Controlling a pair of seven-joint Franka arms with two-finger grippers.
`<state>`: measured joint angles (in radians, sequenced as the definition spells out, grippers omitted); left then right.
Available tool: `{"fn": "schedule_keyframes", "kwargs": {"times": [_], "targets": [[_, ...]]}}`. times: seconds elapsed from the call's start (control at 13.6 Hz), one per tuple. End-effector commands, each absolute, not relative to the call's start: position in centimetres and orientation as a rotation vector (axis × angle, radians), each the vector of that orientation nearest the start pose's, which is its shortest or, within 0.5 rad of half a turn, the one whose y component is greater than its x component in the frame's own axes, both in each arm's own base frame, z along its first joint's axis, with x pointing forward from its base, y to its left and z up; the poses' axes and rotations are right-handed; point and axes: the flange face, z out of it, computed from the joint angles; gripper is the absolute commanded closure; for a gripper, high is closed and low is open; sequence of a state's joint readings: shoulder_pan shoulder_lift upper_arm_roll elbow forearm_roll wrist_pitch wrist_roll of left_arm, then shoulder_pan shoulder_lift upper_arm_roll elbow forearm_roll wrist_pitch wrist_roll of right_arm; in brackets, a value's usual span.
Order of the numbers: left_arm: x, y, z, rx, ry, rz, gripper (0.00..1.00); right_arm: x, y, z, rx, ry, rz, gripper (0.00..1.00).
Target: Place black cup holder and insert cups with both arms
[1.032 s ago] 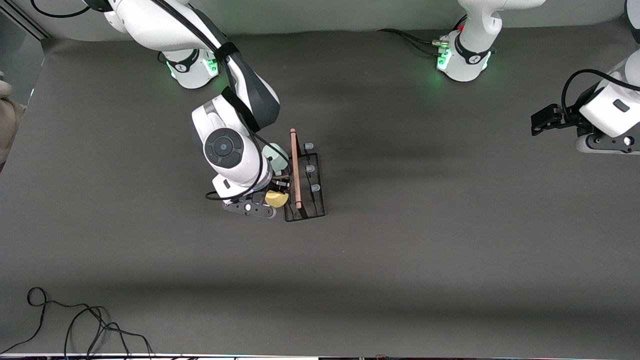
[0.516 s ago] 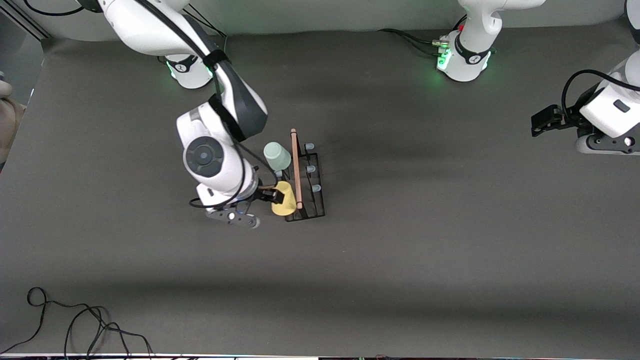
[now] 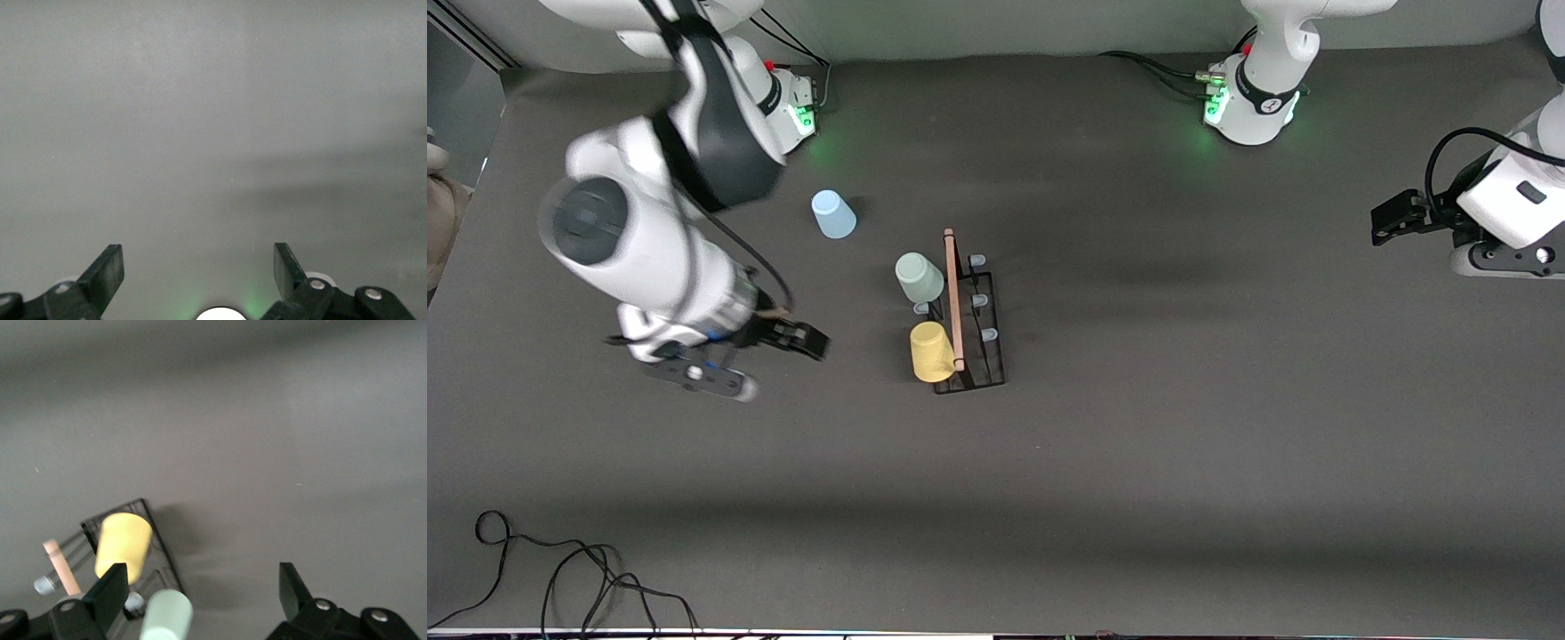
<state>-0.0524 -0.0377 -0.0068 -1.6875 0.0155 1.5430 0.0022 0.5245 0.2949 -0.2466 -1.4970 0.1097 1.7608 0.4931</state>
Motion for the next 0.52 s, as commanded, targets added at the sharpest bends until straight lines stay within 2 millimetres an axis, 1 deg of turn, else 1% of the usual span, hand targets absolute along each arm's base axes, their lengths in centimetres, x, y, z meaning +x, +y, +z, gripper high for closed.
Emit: {"fn": "schedule_keyframes", "kwargs": {"times": [0.0,0.07,0.15,0.22,0.29,0.37,0.44], "targets": [[53.8,-3.2,59.5,-3.102,0.117,0.146,0.00,61.2,16.6,51.1,-3.122,0.219,0.091,0.00],[53.8,-3.3,59.5,-3.103,0.120,0.142,0.00,61.1,15.0,52.2,-3.119,0.204,0.092,0.00],[53.9,-3.2,59.7,-3.103,0.117,0.137,0.00,61.0,12.8,53.2,-3.111,0.193,0.088,0.00],[53.9,-3.2,59.8,-3.104,0.117,0.127,0.00,60.4,10.2,54.9,-3.091,0.146,0.092,0.00],[54.0,-3.2,59.7,-3.104,0.115,0.116,0.00,59.6,9.7,55.9,-3.081,0.105,0.112,0.00],[54.1,-3.2,59.8,-3.105,0.118,0.108,0.00,58.6,8.3,57.6,-3.063,0.130,0.097,0.00],[54.2,-3.3,60.0,-3.106,0.121,0.087,0.00,57.5,7.9,59.2,-3.052,0.133,0.069,0.00]]}}
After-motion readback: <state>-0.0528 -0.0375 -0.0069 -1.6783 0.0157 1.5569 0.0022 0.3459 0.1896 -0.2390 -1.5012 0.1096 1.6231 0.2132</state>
